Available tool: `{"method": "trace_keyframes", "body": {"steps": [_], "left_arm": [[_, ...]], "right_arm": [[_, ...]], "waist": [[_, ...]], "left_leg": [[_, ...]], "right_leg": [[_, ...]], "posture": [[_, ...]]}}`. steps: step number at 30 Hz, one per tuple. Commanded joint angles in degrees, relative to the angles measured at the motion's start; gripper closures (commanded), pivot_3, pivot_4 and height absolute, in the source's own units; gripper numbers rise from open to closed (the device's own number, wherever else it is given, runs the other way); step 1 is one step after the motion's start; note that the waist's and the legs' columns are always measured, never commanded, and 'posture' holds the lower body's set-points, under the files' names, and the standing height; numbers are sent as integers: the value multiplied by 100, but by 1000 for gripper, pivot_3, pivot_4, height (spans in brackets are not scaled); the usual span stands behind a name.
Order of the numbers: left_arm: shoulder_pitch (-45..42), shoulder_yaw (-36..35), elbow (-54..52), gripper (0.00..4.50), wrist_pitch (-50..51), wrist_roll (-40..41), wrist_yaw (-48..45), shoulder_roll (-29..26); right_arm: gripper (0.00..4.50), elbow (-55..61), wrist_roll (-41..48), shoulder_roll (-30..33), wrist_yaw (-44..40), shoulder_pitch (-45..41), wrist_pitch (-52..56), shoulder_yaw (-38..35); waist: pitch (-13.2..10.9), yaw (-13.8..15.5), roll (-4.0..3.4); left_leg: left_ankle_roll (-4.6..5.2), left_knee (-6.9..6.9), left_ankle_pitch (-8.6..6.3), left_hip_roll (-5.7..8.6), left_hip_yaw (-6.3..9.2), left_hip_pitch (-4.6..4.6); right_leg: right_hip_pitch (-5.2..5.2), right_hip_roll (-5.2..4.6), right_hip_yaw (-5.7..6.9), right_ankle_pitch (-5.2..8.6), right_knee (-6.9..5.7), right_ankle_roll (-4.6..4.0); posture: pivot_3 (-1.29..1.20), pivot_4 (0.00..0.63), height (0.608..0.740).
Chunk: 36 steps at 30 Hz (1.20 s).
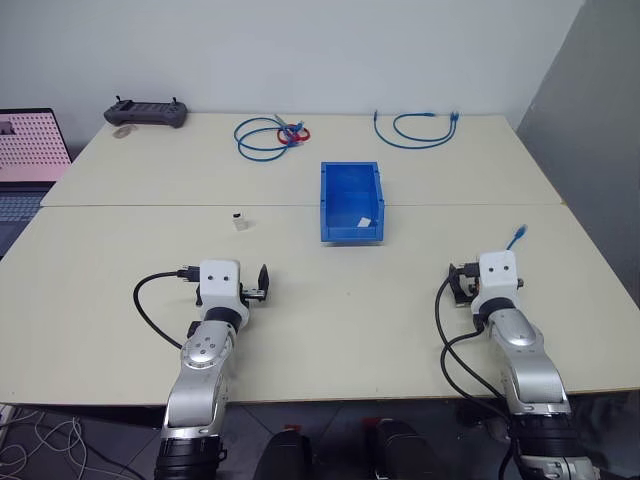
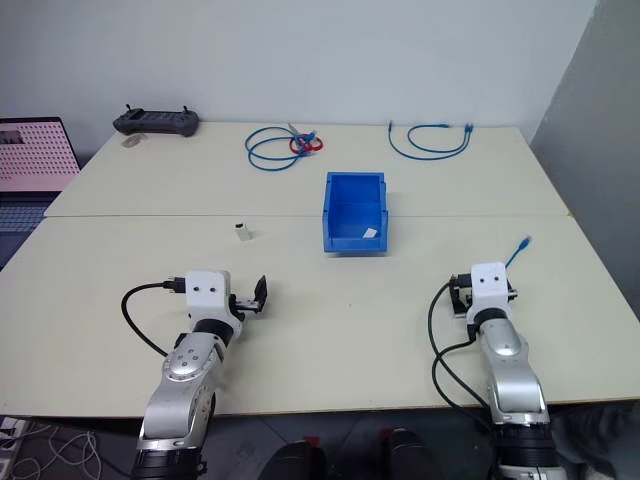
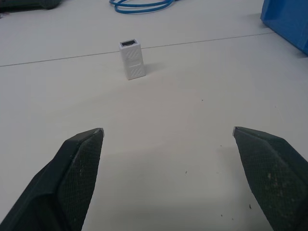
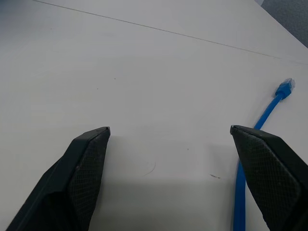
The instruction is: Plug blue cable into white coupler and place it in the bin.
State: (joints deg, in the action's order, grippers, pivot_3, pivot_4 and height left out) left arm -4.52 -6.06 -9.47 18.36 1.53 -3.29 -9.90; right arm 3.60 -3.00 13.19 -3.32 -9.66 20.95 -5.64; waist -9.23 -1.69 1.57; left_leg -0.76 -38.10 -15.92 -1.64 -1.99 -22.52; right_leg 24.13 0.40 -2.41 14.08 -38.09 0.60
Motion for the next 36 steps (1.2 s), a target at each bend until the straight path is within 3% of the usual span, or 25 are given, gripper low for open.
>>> {"method": "trace_keyframes", "body": {"steps": [1,23,28,36], "left_arm": [[-16,-58,-213,0,-148,48,-45,-27],[-55,-78,-187,0,-141,85,22,29],[-326,334,-368,0,-173,266,-872,-338],[-2168,1504,-12,0,229,1275,-3629,-847]], "right_arm": [[257,209,36,-1,70,-30,-16,-120],[257,231,47,13,108,-61,16,-142],[257,352,206,-30,300,-287,388,-478],[257,-803,428,493,388,-1397,1314,-1156]], "waist": [[0,0,0],[0,0,0],[0,1,0],[4,6,-2]], "left_leg": [[0,0,0,0,0,0],[0,0,0,0,0,0],[0,0,0,1,0,0],[0,-6,0,10,-3,-4]], "right_leg": [[0,0,0,0,0,0],[0,0,0,0,0,-1],[0,1,1,0,0,0],[-4,19,-3,-7,5,-1]], "posture": [[0,150,740],[0,150,740],[0,150,740],[0,150,740]]}}
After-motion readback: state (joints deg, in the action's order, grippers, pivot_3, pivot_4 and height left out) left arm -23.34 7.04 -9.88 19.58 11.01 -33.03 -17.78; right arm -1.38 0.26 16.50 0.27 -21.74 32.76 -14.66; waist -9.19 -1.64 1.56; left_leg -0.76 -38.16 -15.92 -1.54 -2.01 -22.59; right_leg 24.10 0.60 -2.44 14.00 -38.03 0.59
